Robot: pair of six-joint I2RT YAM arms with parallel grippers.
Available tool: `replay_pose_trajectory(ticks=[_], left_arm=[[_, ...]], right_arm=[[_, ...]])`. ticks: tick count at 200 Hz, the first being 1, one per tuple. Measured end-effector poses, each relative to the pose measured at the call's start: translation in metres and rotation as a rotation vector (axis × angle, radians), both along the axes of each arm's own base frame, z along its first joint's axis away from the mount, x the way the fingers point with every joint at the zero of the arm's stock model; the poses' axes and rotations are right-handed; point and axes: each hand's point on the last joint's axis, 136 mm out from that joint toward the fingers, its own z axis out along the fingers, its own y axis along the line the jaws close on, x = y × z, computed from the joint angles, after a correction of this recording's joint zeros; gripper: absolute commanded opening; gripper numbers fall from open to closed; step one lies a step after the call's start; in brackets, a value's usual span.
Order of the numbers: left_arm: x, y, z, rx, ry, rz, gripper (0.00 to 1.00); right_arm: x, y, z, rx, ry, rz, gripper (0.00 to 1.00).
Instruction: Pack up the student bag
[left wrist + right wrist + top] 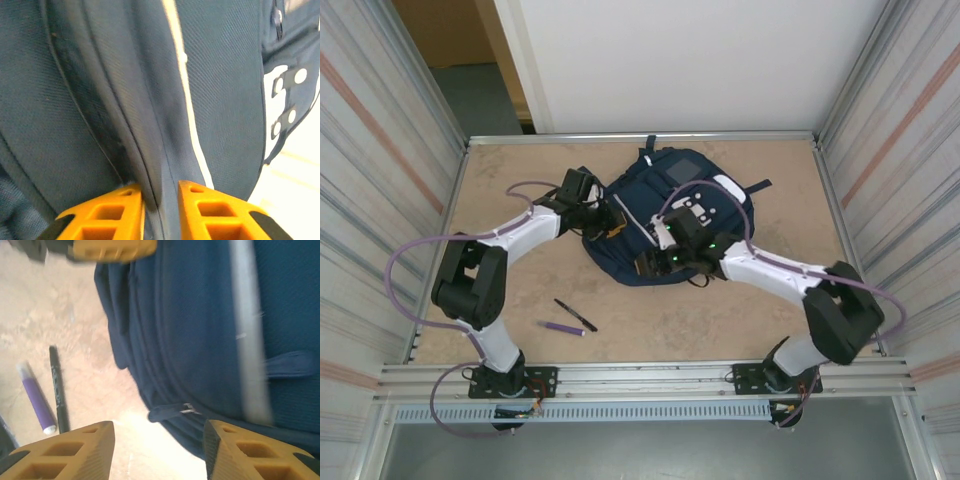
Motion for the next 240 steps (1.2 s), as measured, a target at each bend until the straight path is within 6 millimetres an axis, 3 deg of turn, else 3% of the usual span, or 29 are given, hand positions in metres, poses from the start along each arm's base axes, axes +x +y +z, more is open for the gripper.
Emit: replay_pose_trajectory(ticks=[22, 47, 89, 104, 140, 192, 203, 218, 240], left_arm=[[-0.012, 0.003, 0.019, 0.032, -0.077, -0.082, 0.32], [-0.037, -0.003, 0.038, 0.102, -0.176, -0.211, 0.34], [-0.102, -0.046, 0.019, 0.286, -0.273, -0.512, 0.37], [-0.118, -0.054, 0.012, 0.337, -0.292, -0.576, 0.38], [-0.112, -0.050, -0.010, 0.442, -0.290, -0.577, 0.41], [-0.108, -0.049, -0.044, 0.536, -0.246, -0.590, 0.40], [-0.107, -0.050, -0.047, 0.546, -0.243, -0.593, 0.36], [-0.105, -0.050, -0.051, 0.564, -0.240, -0.593, 0.22], [-0.102, -0.049, -0.053, 0.579, -0.246, -0.585, 0.14]], right_arm=[[0.008, -0.028, 0.029, 0.009, -0.121, -0.057, 0.66], [0.022, -0.047, 0.044, -0.020, -0.224, -0.076, 0.67], [0.038, -0.059, 0.039, -0.142, -0.419, 0.016, 0.74], [0.040, -0.063, 0.038, -0.166, -0.462, 0.038, 0.75], [0.055, -0.081, 0.049, -0.170, -0.504, -0.005, 0.75], [0.054, -0.081, 0.054, -0.152, -0.527, -0.007, 0.76], [0.054, -0.081, 0.055, -0.145, -0.540, -0.009, 0.75], [0.053, -0.080, 0.056, -0.140, -0.543, -0.008, 0.74], [0.053, -0.080, 0.057, -0.136, -0.546, -0.006, 0.73]])
